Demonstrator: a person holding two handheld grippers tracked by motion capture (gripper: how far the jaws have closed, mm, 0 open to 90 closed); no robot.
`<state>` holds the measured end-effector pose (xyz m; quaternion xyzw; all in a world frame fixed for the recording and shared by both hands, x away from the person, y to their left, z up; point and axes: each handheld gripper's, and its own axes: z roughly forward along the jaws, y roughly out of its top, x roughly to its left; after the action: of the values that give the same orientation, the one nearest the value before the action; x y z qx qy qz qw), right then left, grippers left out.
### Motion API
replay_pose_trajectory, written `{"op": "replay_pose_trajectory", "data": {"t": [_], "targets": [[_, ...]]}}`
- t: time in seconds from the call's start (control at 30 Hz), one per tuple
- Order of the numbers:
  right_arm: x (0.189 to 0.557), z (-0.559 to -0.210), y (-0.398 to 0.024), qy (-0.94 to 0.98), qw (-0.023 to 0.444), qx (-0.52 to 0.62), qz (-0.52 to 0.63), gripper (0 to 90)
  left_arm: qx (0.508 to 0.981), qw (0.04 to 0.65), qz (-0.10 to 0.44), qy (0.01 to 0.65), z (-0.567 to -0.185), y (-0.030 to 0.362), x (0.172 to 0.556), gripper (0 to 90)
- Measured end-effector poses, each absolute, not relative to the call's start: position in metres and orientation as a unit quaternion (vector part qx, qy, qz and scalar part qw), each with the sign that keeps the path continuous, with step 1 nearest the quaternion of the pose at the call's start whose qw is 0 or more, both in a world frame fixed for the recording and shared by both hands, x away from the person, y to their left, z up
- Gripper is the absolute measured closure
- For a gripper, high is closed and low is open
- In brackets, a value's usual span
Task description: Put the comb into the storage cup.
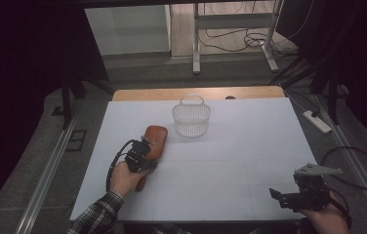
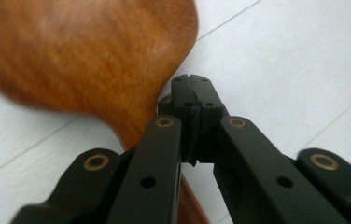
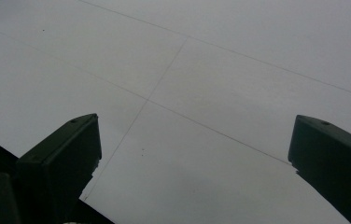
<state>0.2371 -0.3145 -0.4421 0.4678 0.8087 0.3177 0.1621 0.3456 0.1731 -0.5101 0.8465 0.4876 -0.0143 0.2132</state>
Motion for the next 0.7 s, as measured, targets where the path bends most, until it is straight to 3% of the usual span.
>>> {"op": "replay_pose_trajectory", "data": {"t": [0.7], "targets": [[0.237, -0.442, -0.314, 0.809, 0.163, 0.467, 0.316, 2.7, 0.834, 0.239, -0.015, 0.497, -0.501, 0.190, 0.333, 89.2]]}}
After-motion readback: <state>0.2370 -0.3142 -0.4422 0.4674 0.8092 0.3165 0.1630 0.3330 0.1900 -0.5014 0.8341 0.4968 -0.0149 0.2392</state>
